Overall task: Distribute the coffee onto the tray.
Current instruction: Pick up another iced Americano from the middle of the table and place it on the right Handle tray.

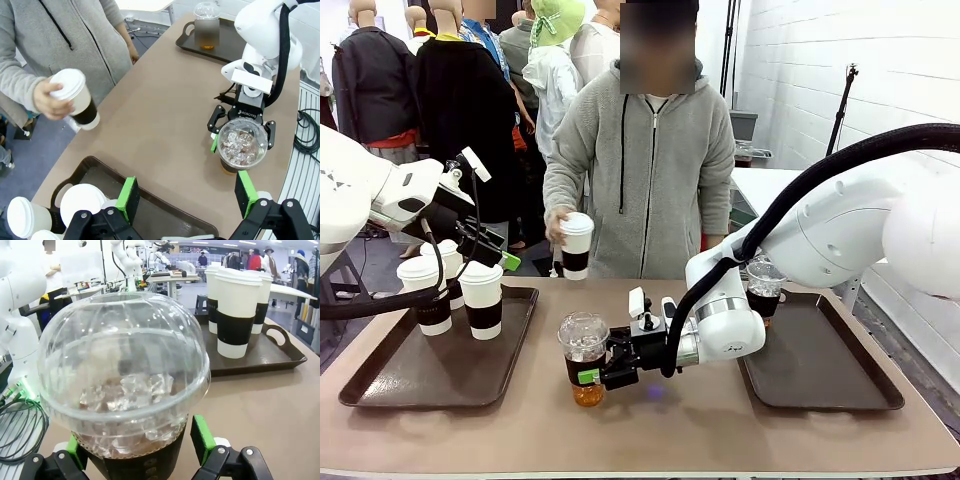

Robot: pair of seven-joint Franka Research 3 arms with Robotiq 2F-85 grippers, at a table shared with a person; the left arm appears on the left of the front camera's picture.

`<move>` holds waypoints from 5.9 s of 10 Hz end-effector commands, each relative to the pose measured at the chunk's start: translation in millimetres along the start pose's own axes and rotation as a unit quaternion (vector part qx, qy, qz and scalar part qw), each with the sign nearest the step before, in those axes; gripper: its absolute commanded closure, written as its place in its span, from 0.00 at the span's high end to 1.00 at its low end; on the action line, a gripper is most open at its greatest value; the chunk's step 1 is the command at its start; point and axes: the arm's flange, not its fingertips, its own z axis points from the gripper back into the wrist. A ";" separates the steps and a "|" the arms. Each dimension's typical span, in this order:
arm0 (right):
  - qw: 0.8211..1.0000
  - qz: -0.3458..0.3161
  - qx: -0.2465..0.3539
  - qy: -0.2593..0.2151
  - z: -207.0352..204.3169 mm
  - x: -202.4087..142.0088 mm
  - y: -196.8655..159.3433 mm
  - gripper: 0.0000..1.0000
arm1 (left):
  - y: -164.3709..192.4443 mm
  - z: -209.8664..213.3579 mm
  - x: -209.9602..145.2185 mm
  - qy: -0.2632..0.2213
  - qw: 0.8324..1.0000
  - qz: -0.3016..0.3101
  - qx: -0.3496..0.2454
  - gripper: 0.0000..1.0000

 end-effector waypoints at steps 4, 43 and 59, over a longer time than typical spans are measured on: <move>1.000 -0.015 0.014 0.021 -14.6 -5.1 -6.8 1.00 | 4.4 -2.0 -2.1 -0.008 1.000 -0.009 -0.006 1.00; 0.999 -0.019 -0.043 0.007 302.3 34.7 64.8 0.76 | 4.4 -2.0 -2.1 -0.008 1.000 -0.009 -0.006 1.00; 0.991 0.008 -0.134 -0.028 387.4 -58.5 16.6 0.76 | 4.4 -2.0 -2.1 -0.008 1.000 -0.009 -0.006 1.00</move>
